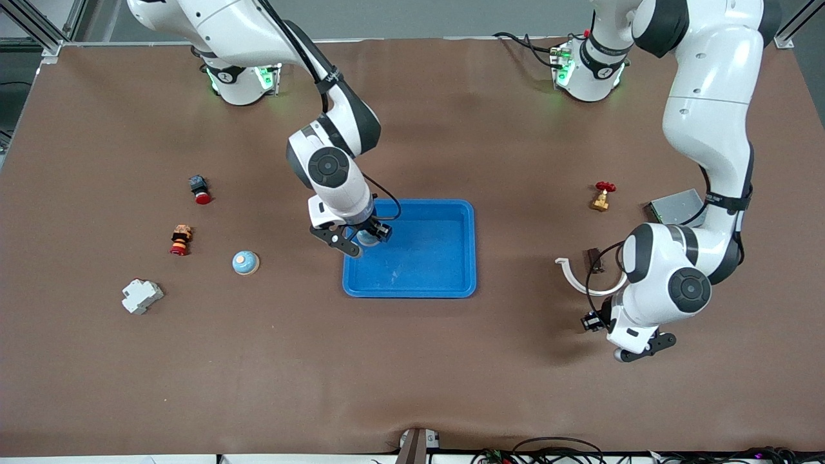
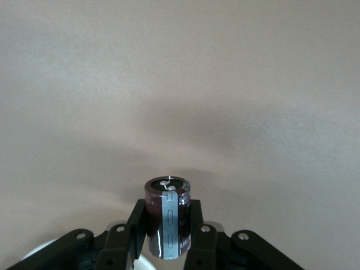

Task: Place electrolytic capacitor and blue bell in tray
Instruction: 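Place the bell in the tray while the left gripper carries the capacitor over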

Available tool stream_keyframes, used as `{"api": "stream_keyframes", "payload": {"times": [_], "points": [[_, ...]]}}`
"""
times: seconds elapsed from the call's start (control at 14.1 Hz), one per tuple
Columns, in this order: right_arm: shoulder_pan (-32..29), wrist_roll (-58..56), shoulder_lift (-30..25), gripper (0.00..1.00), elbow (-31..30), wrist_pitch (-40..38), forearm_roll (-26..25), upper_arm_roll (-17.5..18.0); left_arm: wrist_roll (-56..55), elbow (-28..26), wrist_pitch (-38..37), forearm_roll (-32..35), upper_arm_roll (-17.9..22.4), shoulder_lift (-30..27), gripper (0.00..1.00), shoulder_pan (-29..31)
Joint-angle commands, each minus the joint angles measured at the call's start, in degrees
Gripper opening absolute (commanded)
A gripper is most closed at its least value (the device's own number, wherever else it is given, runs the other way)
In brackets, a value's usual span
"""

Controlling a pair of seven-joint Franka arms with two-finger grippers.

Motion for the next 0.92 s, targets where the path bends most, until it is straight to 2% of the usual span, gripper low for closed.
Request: {"api": "stream_keyframes", "payload": {"times": [0.0, 0.57, 0.85], "points": [[0.87, 1.39, 2.09, 0.00, 1.68, 1.16, -0.01, -0.64, -8.09, -0.69, -4.44, 0.55, 0.09, -3.60, 0.00, -3.88], [3.24, 1.57, 4.38, 0.00, 0.36, 4.42, 3.76, -0.64, -30.51, -0.77, -5.24, 0.37, -0.34, -5.63, 0.00, -13.37], [3.86, 1.48, 4.38, 0.00, -2.89, 7.93, 4.21, -0.64, -44.83, -0.86, -7.95, 0.46, -0.43, -5.71, 0.00, -18.74]]}}
